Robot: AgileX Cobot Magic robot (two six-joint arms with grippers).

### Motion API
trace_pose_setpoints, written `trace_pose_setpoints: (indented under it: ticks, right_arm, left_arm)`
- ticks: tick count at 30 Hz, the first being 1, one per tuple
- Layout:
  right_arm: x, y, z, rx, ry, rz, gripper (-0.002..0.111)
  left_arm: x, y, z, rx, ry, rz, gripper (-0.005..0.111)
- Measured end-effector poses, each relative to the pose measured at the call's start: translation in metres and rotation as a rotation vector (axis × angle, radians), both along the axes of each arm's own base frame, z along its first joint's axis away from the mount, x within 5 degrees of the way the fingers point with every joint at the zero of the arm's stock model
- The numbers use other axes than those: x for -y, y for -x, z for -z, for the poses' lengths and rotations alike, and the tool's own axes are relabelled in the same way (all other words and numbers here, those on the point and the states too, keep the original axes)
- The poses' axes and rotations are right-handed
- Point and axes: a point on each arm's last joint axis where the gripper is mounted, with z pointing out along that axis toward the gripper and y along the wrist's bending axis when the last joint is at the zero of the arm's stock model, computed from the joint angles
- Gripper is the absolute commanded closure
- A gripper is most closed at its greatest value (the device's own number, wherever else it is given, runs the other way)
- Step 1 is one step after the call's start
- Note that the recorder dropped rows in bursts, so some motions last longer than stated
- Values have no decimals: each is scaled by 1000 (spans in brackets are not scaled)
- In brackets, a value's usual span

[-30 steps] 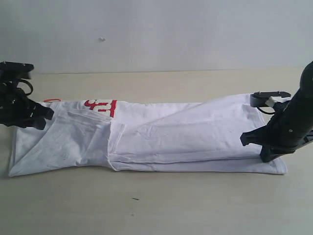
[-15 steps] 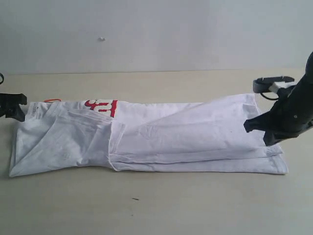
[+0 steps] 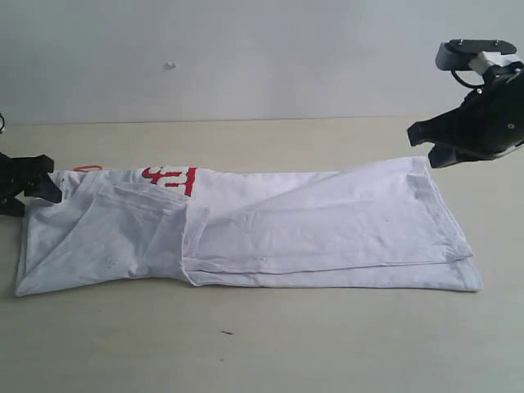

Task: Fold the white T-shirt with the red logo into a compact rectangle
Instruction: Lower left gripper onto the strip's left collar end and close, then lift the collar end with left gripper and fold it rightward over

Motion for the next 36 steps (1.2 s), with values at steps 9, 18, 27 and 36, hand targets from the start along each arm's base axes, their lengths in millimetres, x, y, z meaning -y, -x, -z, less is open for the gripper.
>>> trace_pose_setpoints:
  ticks: [9,18,27,36]
  right_arm:
    - [-14,16,-28,33,-6,-74,108]
    - [-16,29,-32,-51,-12,-124,108]
    - [-17,29,-32,-50,-19,-121,108]
    - [-15,26,-38,10,2,-98,102]
  left_arm:
    - [1,-1,6,-19,16,7,41]
    - [0,1,12,-43,6,25,107]
    - [7,3,-26,15,36,38,107]
    - [84,-2,-115,190,65,250,107]
